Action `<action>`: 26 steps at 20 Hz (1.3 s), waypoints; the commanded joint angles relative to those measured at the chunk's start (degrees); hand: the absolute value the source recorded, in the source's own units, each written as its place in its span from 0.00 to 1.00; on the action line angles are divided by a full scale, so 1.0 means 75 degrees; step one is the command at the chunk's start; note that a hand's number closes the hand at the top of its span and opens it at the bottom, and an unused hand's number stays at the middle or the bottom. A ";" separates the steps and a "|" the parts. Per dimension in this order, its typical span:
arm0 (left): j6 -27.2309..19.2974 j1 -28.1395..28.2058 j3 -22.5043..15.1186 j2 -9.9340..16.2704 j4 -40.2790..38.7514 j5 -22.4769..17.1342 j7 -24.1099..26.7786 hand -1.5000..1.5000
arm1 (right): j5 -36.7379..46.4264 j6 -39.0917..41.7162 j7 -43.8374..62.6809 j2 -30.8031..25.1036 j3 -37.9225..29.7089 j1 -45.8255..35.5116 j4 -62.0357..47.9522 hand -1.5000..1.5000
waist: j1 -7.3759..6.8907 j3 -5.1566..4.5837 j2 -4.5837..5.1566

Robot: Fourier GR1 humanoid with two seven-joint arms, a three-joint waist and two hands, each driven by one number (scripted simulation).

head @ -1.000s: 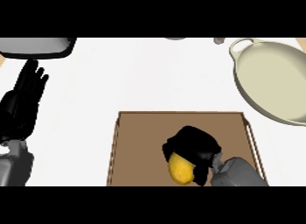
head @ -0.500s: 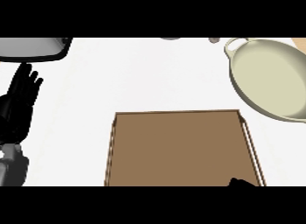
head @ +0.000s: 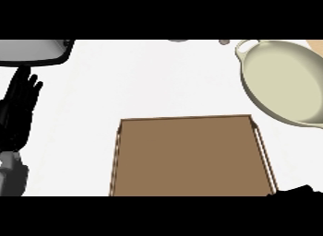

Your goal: Pick the lemon from the tray and place it in the pot

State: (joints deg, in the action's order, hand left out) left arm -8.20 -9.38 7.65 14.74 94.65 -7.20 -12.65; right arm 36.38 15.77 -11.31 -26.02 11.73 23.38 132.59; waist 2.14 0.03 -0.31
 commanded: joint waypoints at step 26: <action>-0.0034 -0.0476 -0.0349 -0.0363 0.0072 0.0403 -0.0331 0.50 | -0.2779 -0.0041 -0.0259 -0.1063 -0.4343 -0.5497 -0.6367 1.00 | -0.0480 0.0008 0.0095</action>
State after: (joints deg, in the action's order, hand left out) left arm -7.49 -12.66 6.12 12.72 93.78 -5.28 -13.99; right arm 7.12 19.70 -4.46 -32.66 -22.05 -14.44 94.03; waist -0.73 0.02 0.20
